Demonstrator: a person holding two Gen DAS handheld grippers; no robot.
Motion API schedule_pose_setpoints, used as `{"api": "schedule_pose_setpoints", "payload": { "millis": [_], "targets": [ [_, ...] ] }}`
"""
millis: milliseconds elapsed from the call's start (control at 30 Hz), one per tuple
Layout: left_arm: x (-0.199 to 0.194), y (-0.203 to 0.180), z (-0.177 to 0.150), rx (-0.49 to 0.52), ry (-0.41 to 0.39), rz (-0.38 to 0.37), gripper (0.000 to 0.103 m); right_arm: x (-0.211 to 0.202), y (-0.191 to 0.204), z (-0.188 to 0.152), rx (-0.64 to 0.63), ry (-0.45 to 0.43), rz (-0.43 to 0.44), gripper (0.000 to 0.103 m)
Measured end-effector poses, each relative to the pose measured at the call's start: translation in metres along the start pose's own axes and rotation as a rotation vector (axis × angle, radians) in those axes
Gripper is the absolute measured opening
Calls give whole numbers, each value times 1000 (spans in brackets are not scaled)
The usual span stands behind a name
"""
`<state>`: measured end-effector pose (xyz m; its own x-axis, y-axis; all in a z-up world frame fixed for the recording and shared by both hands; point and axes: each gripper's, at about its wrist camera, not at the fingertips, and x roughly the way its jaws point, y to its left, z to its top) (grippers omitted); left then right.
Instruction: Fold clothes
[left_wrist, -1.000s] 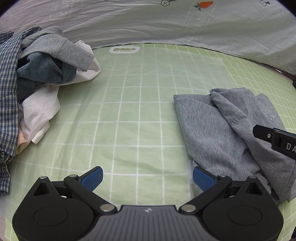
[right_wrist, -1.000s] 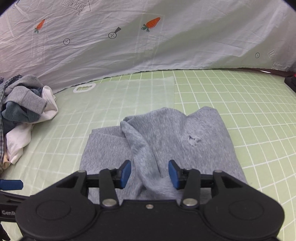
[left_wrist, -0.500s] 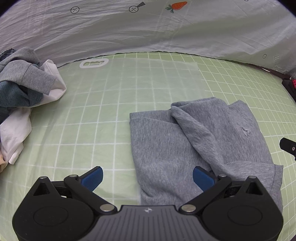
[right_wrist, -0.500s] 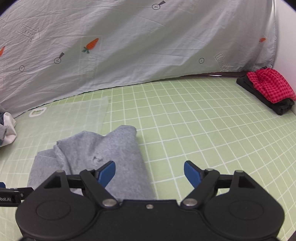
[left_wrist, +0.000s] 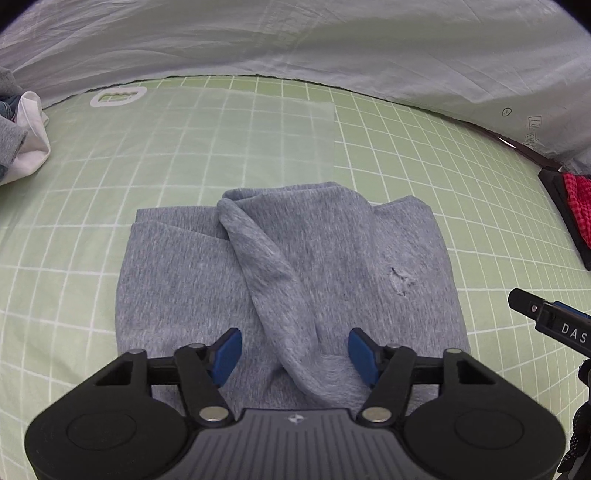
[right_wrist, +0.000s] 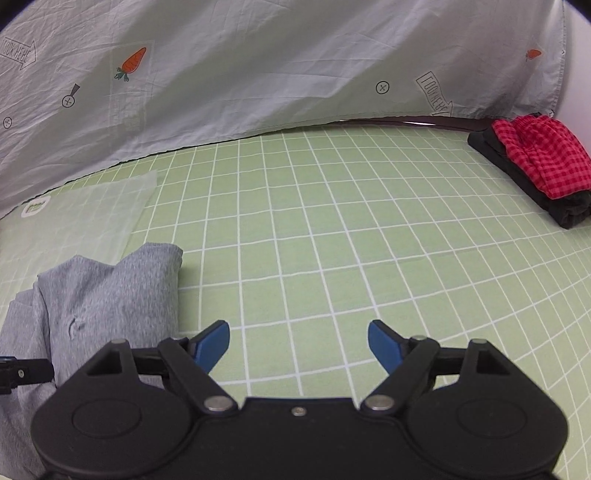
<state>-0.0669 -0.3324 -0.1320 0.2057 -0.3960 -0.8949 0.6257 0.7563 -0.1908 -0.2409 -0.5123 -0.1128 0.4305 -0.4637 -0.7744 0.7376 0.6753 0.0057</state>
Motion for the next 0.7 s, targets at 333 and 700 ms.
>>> {"api": "schedule_pose_setpoints", "payload": {
  "millis": [333,700],
  "targets": [
    [-50,20,-6,19,-122,-96,12,5,4,-7,19,26,-6,83],
    [-48,132,-9,-213,-71,-72,31,-14,54,-35,11,24,-34,83]
  ]
}}
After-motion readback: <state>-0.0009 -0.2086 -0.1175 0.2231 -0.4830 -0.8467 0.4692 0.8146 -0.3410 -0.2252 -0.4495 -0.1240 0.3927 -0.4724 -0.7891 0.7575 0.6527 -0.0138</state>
